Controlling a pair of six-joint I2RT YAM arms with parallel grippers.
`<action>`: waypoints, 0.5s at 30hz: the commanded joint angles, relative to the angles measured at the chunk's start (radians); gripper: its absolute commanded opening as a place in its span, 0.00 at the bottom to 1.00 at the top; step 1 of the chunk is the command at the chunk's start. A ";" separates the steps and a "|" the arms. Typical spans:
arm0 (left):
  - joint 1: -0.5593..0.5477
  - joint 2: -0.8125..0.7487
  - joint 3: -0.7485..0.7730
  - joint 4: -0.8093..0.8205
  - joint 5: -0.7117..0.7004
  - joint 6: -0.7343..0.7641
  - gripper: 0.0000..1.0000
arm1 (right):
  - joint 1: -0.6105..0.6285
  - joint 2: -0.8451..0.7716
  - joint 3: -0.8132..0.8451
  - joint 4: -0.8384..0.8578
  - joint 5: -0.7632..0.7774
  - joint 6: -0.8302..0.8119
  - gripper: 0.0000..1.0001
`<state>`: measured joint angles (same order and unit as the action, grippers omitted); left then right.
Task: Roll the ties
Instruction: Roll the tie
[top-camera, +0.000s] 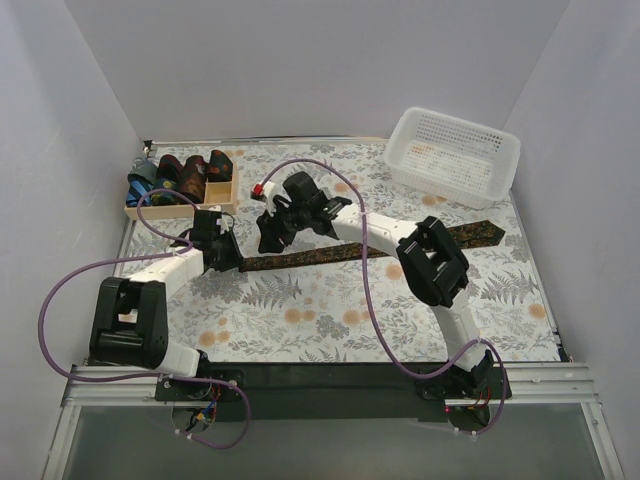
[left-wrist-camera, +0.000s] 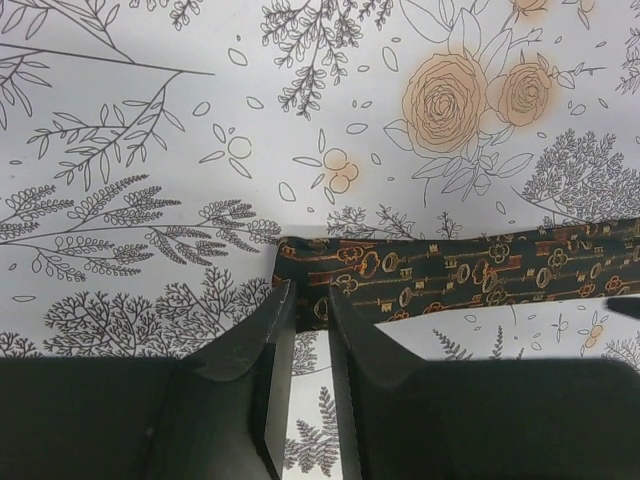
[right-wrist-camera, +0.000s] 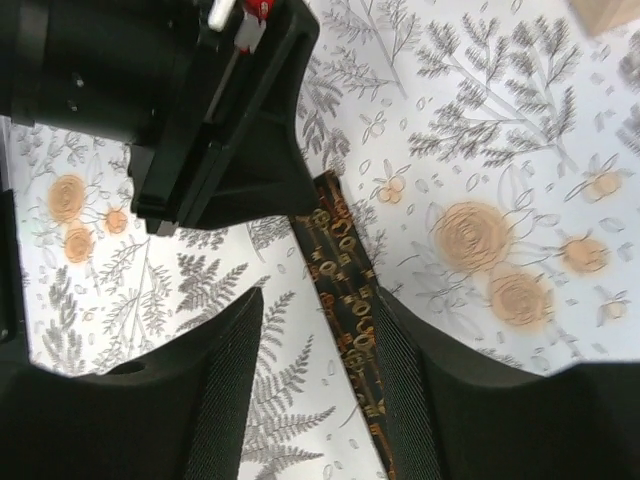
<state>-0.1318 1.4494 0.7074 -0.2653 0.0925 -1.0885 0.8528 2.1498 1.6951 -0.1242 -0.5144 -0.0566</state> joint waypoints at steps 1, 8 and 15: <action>0.006 0.002 0.007 0.021 0.001 0.009 0.19 | 0.002 -0.033 -0.086 0.147 -0.042 0.176 0.46; 0.006 0.014 0.004 0.024 -0.011 0.012 0.10 | -0.006 -0.001 -0.157 0.261 -0.075 0.313 0.39; 0.006 0.029 0.003 0.024 -0.014 0.015 0.08 | -0.017 0.033 -0.183 0.340 -0.092 0.397 0.33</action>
<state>-0.1318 1.4765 0.7074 -0.2516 0.0902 -1.0882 0.8440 2.1670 1.5257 0.1200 -0.5800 0.2741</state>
